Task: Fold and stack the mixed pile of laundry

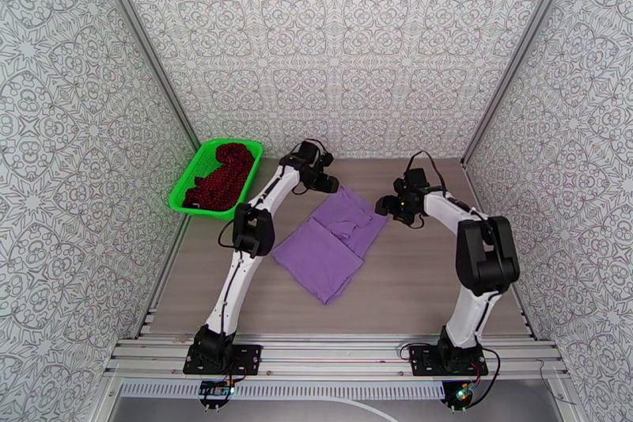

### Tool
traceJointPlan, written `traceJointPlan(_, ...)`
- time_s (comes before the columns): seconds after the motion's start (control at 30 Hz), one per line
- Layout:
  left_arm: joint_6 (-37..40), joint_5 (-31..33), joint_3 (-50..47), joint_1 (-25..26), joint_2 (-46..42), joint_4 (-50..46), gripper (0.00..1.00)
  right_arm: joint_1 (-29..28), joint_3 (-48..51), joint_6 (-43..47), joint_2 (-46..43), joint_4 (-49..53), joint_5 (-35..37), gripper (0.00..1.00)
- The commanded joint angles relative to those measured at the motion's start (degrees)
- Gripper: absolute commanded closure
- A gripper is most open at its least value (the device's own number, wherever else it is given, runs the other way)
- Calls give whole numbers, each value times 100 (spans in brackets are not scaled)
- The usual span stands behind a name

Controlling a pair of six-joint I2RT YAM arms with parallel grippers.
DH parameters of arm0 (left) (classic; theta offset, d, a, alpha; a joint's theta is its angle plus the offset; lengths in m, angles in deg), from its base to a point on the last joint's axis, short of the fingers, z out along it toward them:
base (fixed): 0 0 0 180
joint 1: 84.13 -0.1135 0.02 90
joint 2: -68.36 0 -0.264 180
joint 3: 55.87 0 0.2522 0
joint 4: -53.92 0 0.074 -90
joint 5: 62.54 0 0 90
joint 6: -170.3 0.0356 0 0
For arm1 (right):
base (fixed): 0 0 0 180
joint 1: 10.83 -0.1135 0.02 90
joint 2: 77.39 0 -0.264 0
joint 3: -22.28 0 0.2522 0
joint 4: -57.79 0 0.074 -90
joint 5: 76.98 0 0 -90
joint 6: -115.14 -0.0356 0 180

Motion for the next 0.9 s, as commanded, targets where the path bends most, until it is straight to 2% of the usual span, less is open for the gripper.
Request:
traceJointPlan(0.0, -208, -478, 260, 85, 183, 421, 28, 89, -178, -260, 169, -276, -78, 28)
traceJointPlan(0.2, -420, -608, 499, 204, 544, 476, 34, 107, -26, -495, 433, -553, -268, 32)
traceJointPlan(0.47, -372, 92, 604, 518, 809, 356, 37, 108, 44, -694, 644, -777, -359, 35)
traceJointPlan(0.67, -444, 290, 676, 621, 944, 294, 42, 112, 89, -895, 799, -891, -227, 38)
traceJointPlan(0.77, -451, 332, 667, 647, 937, 303, 50, 107, 197, -1015, 804, -979, -142, 38)
traceJointPlan(0.87, -454, 359, 657, 668, 932, 319, 66, 107, 304, -1133, 784, -1022, 10, 41)
